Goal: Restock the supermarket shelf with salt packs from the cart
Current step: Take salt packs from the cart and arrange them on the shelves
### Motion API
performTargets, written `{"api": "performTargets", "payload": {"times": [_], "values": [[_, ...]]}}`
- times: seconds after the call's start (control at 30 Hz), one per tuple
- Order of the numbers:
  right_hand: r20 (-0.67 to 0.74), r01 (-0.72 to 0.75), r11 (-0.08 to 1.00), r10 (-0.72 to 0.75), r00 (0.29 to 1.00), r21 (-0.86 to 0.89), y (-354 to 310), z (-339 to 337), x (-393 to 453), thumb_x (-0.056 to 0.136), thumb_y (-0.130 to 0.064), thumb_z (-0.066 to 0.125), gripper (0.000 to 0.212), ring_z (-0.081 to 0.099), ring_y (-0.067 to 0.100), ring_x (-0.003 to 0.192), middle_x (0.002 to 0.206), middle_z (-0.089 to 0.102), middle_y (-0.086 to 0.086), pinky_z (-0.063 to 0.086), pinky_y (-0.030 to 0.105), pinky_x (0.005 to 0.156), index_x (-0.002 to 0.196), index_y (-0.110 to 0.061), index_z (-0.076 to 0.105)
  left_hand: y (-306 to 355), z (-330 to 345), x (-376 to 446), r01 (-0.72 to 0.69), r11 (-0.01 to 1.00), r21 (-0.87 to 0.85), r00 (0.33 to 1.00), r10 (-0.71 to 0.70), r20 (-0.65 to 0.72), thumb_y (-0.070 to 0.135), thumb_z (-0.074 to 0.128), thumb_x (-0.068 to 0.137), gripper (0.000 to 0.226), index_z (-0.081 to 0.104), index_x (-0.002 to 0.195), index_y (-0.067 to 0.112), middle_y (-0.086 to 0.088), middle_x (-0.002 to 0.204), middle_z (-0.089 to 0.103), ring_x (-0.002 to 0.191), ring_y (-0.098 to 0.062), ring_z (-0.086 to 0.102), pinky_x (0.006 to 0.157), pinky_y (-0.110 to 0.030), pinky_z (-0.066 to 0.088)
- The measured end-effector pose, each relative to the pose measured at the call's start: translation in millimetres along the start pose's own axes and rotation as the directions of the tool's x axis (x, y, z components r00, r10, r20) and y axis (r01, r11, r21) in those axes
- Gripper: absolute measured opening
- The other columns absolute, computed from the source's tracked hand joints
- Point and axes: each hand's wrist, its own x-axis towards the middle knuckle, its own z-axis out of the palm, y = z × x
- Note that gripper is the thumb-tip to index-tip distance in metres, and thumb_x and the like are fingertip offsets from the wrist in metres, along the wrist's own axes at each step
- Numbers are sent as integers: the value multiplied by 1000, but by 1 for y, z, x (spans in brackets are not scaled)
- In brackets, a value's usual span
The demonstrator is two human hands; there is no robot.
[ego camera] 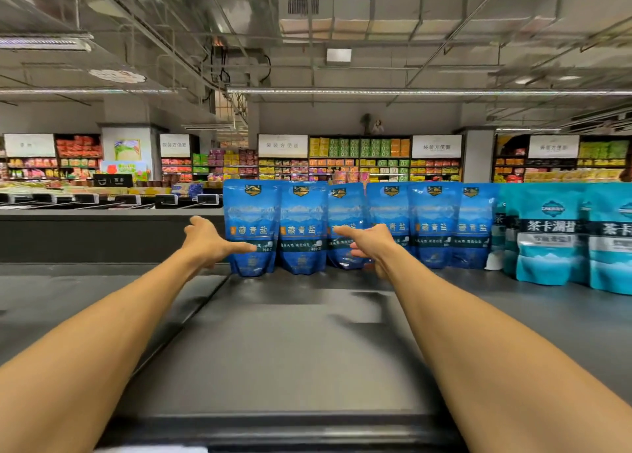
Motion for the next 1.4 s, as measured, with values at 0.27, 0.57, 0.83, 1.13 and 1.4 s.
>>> {"api": "performTargets", "payload": {"times": [0.27, 0.57, 0.83, 1.13, 1.4], "values": [[27, 64, 997, -63, 998, -31, -7, -93, -92, 92, -28, 65, 32, 72, 25, 96, 102, 72, 13, 52, 35, 80, 114, -5, 62, 42, -10, -109, -140, 961, -238, 983, 106, -151, 44, 74, 83, 68, 45, 130, 5, -17, 120, 60, 100, -27, 62, 89, -46, 53], [-107, 318, 946, -310, 945, 66, 26, -241, -246, 96, -11, 60, 8, 65, 13, 54, 70, 67, 5, 46, 24, 51, 88, -10, 62, 120, 60, -315, -389, 703, -595, 912, 383, -145, 16, 59, 96, 1, 59, 97, 16, 4, 86, 63, 72, -9, 62, 48, -11, 46], [-349, 313, 950, -295, 889, -5, 132, -358, -384, 90, -7, 67, 17, 61, 23, 54, 62, 64, 11, 46, 26, 47, 80, 2, 57, 166, 178, -485, -98, 519, -849, 827, 517, 220, 13, 59, 95, 9, 65, 94, 20, 3, 77, 65, 65, -9, 59, 51, -26, 47], [-844, 41, 997, -75, 530, -63, 248, -461, -547, 90, -3, 66, 22, 54, 18, 46, 55, 60, 15, 44, 23, 45, 73, 0, 53, 182, 335, -661, 246, 582, -775, 399, 668, 628, 4, 57, 95, 9, 60, 91, 11, 3, 67, 61, 55, -9, 52, 45, -23, 39], [-974, -306, 927, 224, -11, 217, 392, -528, -727, 95, -18, 62, 15, 59, 18, 56, 66, 66, 9, 44, 29, 52, 82, -9, 62, 148, 452, -867, 58, 864, -500, -155, 503, 850, 5, 54, 97, 14, 58, 93, 18, -8, 80, 62, 69, -18, 57, 64, -32, 44]]}}
